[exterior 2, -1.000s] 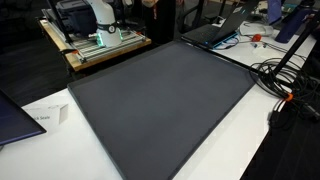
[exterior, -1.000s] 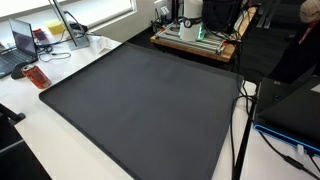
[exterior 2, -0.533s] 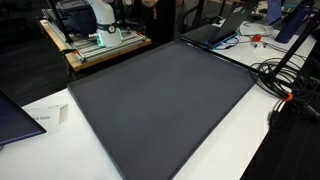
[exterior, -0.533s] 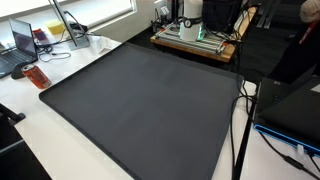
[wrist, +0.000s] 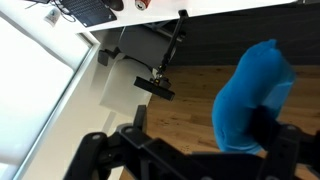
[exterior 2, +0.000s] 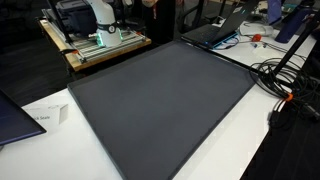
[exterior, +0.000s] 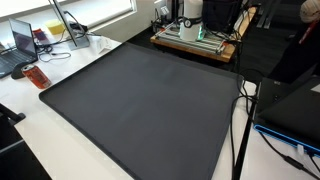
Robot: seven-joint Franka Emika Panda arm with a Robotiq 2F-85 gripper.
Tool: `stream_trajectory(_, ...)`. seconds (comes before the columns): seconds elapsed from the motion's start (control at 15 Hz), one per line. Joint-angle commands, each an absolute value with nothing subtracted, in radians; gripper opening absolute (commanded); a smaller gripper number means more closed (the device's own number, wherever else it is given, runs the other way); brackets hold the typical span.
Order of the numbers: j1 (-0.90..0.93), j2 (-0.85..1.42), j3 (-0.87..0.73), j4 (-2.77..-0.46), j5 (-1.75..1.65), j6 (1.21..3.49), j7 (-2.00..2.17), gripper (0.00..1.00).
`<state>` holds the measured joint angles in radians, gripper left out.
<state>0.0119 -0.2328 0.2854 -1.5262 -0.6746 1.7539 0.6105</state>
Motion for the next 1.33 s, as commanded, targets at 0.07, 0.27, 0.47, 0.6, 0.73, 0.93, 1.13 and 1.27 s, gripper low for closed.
stream_trajectory(0.07,0.031,-0.173,0.248,-1.455,-0.636,1.697,0.586,1.00)
stream_trajectory(0.27,0.041,-0.156,0.223,-1.436,-0.578,1.686,0.555,1.00)
stream_trajectory(0.47,0.041,-0.148,0.199,-1.417,-0.481,1.679,0.513,1.00)
stream_trajectory(0.6,0.038,-0.145,0.185,-1.409,-0.423,1.688,0.480,1.00)
stream_trajectory(0.73,0.035,-0.157,0.193,-1.449,-0.463,1.709,0.508,1.00)
stream_trajectory(0.93,0.034,-0.156,0.188,-1.445,-0.452,1.709,0.495,1.00)
stream_trajectory(1.13,0.035,-0.156,0.188,-1.445,-0.450,1.709,0.495,1.00)
stream_trajectory(1.27,0.035,-0.156,0.188,-1.445,-0.450,1.709,0.495,1.00)
